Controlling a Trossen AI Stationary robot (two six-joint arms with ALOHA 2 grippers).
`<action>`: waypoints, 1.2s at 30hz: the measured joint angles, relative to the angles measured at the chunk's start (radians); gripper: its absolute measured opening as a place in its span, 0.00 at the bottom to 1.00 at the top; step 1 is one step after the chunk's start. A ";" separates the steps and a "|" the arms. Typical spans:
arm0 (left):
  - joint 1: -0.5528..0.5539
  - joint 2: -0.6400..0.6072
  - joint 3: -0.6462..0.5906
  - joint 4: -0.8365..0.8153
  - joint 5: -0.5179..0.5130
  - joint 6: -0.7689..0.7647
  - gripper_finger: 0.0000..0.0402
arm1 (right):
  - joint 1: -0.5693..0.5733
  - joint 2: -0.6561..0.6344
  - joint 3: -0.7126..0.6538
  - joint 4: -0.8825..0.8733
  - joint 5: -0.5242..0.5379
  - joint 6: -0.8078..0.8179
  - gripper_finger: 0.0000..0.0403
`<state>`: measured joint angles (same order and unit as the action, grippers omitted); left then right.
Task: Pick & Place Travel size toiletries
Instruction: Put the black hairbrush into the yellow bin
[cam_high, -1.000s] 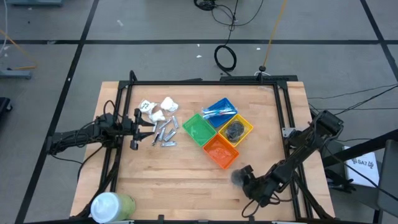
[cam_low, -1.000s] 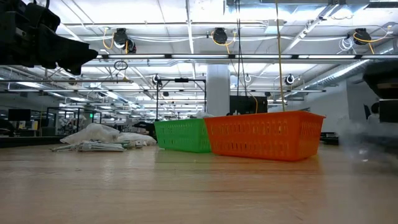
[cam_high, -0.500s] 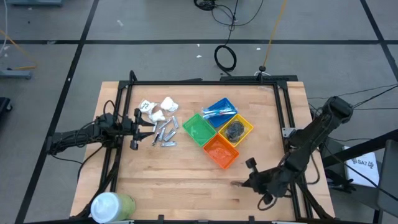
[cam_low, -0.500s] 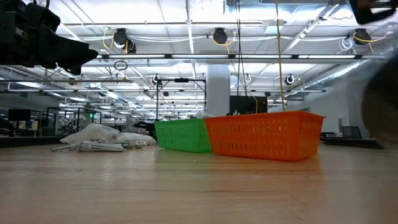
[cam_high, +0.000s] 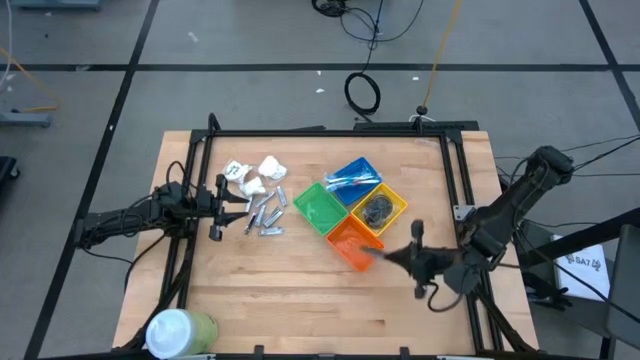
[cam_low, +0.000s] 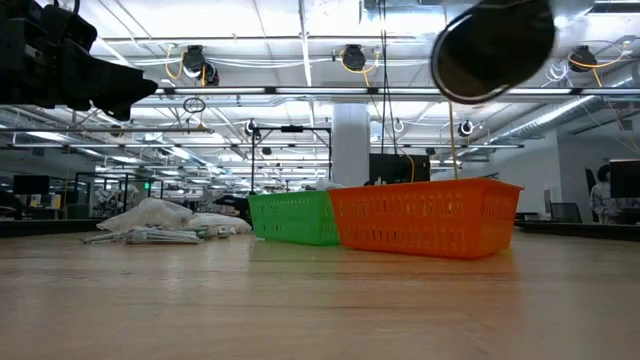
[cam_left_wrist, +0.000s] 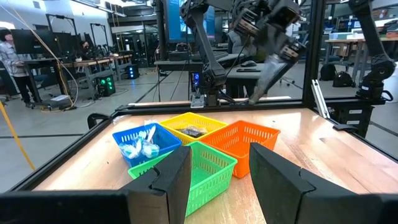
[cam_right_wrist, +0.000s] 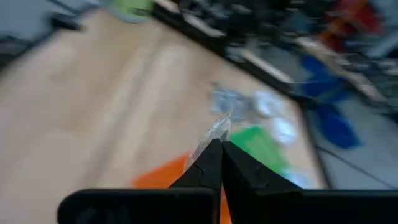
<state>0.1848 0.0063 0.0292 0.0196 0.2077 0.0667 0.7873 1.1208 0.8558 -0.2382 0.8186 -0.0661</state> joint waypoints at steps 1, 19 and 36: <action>0.000 0.000 0.000 0.000 0.000 0.000 0.40 | -0.012 -0.002 0.000 -0.001 0.034 -0.014 0.00; 0.000 0.000 0.000 0.000 0.000 0.000 0.40 | -0.366 -0.003 -0.228 -0.030 0.173 0.149 0.00; 0.000 0.000 0.000 0.000 0.000 0.000 0.40 | -0.402 -0.004 -0.263 -0.078 0.059 0.249 0.00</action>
<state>0.1845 0.0063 0.0292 0.0195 0.2077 0.0667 0.3850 1.1172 0.5926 -0.3164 0.8780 0.1825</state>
